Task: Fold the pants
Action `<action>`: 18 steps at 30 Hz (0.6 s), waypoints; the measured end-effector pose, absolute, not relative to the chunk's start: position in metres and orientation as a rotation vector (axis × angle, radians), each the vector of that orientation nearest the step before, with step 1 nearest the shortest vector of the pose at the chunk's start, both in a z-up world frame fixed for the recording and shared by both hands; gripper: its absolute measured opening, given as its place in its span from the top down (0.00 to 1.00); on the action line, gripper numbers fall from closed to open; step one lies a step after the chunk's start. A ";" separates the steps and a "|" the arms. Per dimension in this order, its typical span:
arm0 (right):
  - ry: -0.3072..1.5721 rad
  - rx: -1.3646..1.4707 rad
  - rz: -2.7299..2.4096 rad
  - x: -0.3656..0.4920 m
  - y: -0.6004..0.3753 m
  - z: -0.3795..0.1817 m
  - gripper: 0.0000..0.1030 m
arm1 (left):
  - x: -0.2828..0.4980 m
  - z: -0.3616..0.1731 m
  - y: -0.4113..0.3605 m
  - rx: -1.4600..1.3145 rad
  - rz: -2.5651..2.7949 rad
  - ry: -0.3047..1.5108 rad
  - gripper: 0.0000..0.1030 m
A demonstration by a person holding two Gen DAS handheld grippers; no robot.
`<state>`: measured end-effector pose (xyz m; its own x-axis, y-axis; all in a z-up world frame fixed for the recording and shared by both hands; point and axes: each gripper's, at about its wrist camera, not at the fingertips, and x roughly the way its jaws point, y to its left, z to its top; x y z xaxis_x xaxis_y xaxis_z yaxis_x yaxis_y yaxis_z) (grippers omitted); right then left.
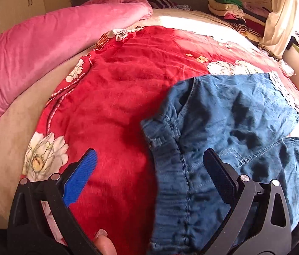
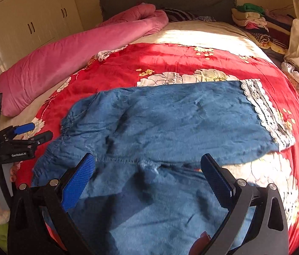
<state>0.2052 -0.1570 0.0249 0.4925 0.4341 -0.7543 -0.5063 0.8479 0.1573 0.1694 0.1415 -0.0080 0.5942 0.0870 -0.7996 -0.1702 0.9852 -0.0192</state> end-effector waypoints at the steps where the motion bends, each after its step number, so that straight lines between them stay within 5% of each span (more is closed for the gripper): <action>1: 0.896 -0.100 0.580 0.216 -0.154 0.024 0.04 | 0.178 -0.011 0.144 -0.089 0.142 0.928 0.08; 7: 0.903 -0.204 0.592 0.265 -0.129 0.021 0.04 | 0.228 -0.036 0.156 -0.089 0.084 0.976 0.14; 13: 0.913 -0.300 0.646 0.305 -0.103 0.018 0.04 | 0.248 -0.056 0.155 -0.138 -0.015 0.995 0.56; 14: 0.920 -0.323 0.649 0.312 -0.098 0.015 0.04 | 0.248 -0.055 0.156 -0.147 -0.032 0.984 0.72; 16: 0.931 -0.368 0.659 0.323 -0.089 0.007 0.04 | 0.248 -0.054 0.160 -0.183 -0.076 0.967 0.87; 18: 0.939 -0.430 0.673 0.334 -0.077 -0.002 0.04 | 0.249 -0.054 0.163 -0.209 -0.107 0.961 0.89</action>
